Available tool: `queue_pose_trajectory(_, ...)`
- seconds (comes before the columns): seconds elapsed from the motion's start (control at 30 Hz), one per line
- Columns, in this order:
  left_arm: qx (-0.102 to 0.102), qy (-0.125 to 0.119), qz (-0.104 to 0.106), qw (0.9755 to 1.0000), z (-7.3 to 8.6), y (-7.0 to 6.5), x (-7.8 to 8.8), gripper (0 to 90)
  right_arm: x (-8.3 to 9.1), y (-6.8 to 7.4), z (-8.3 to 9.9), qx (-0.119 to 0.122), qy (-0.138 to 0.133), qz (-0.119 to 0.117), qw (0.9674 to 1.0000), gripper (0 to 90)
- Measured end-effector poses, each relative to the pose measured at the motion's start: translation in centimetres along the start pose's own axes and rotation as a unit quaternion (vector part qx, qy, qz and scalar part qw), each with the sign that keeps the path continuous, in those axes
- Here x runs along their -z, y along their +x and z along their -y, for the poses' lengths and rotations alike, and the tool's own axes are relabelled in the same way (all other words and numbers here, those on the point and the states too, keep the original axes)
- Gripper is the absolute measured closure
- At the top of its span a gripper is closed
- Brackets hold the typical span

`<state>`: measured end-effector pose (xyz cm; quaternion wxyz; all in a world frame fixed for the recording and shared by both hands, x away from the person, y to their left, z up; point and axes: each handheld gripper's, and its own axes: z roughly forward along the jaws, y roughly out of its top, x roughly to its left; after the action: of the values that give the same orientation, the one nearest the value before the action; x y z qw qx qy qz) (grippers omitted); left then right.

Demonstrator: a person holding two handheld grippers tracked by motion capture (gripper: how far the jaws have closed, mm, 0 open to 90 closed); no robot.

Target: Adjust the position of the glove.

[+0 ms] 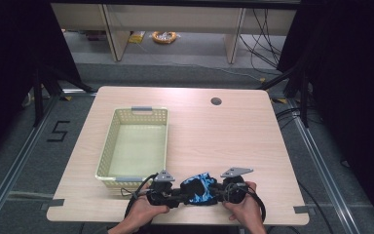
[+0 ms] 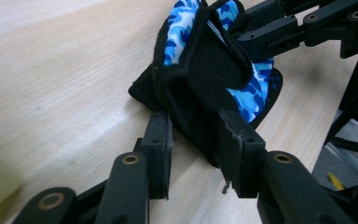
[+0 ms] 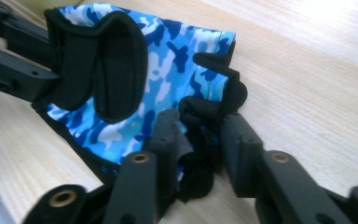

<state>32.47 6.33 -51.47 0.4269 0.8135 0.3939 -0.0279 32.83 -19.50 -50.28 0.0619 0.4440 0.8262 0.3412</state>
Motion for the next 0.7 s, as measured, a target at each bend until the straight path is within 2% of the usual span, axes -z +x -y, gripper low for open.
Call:
queue_pose_trajectory(0.03,0.009,0.003,0.005,0.9999,0.03,-0.01,-0.08,65.9,-0.13,-0.10,0.09,-0.002,-0.008,-0.006,0.9999,72.2)
queue_pose_trajectory(0.07,0.008,0.001,0.004,1.0000,0.11,-0.08,-0.19,66.6,-0.19,-0.26,0.13,0.004,-0.015,-0.008,0.9999,73.0)
queue_pose_trajectory(0.13,0.002,0.003,0.008,1.0000,0.10,-0.26,-0.24,67.8,0.05,-0.37,0.12,0.000,-0.001,-0.010,0.9999,73.7)
queue_pose_trajectory(0.2,0.007,-0.002,0.008,0.9999,0.20,-0.26,-0.35,70.5,0.05,-0.32,0.12,0.002,-0.001,-0.012,0.9999,74.2)
queue_pose_trajectory(0.27,0.016,-0.008,0.014,0.9997,0.25,-0.13,-0.45,73.3,-0.11,-0.35,0.18,0.008,-0.013,-0.011,0.9998,75.1)
queue_pose_trajectory(0.3,0.018,-0.007,0.011,0.9998,0.26,-0.08,-0.39,75.5,-0.09,-0.29,0.19,0.003,-0.010,-0.011,0.9999,75.9)
queue_pose_trajectory(0.33,0.025,-0.012,0.017,0.9995,0.28,-0.03,-0.44,77.1,0.04,-0.40,0.12,0.011,-0.004,-0.012,0.9999,76.4)
queue_pose_trajectory(0.37,0.024,-0.013,0.013,0.9995,0.32,-0.03,-0.41,79.3,-0.25,-0.51,0.24,0.018,-0.018,-0.011,0.9996,77.2)
queue_pose_trajectory(0.43,0.023,-0.023,0.011,0.9994,0.46,-0.17,-0.39,82.5,-0.17,-0.35,0.22,0.005,-0.016,-0.016,0.9997,78.8)
queue_pose_trajectory(0.5,0.018,-0.021,0.006,0.9996,0.46,-0.23,-0.30,83.5,-0.12,-0.35,0.21,0.002,-0.014,-0.017,0.9998,79.4)
queue_pose_trajectory(0.53,0.020,-0.021,0.007,0.9996,0.45,-0.23,-0.29,83.8,-0.05,-0.38,0.20,0.001,-0.010,-0.018,0.9998,79.5)
queue_pose_trajectory(0.57,0.025,-0.022,0.019,0.9993,0.47,-0.10,-0.34,84.0,0.11,-0.48,0.15,0.002,0.000,-0.025,0.9997,79.6)
queue_pose_trajectory(0.67,0.027,-0.023,0.020,0.9991,0.52,-0.02,-0.31,84.5,0.10,-0.40,0.29,-0.004,-0.014,-0.025,0.9996,79.9)
queue_pose_trajectory(0.7,0.027,-0.022,0.022,0.9991,0.51,-0.03,-0.28,84.6,0.28,-0.38,0.25,-0.006,-0.003,-0.031,0.9995,79.9)
